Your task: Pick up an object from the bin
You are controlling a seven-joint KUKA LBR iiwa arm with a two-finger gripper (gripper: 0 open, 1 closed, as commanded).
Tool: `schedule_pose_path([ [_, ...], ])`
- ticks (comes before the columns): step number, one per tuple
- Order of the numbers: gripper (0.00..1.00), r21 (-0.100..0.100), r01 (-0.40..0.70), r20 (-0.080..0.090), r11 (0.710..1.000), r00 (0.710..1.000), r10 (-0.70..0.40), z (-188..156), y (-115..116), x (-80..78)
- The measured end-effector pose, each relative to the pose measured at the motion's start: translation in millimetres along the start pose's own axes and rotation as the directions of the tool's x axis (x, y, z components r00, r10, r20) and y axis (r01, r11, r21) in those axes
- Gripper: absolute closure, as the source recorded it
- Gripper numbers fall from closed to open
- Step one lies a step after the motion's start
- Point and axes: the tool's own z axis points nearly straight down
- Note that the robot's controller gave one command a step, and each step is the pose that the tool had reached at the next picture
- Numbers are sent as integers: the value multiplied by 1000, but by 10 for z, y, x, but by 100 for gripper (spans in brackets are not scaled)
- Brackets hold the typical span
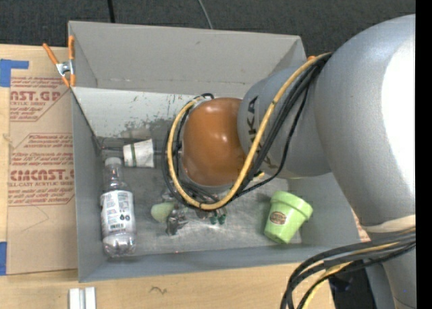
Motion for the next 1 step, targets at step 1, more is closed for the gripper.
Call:
schedule_pose_path([
  [1,100,0,0,0,1000,1000,0,-121,-1,1],
])
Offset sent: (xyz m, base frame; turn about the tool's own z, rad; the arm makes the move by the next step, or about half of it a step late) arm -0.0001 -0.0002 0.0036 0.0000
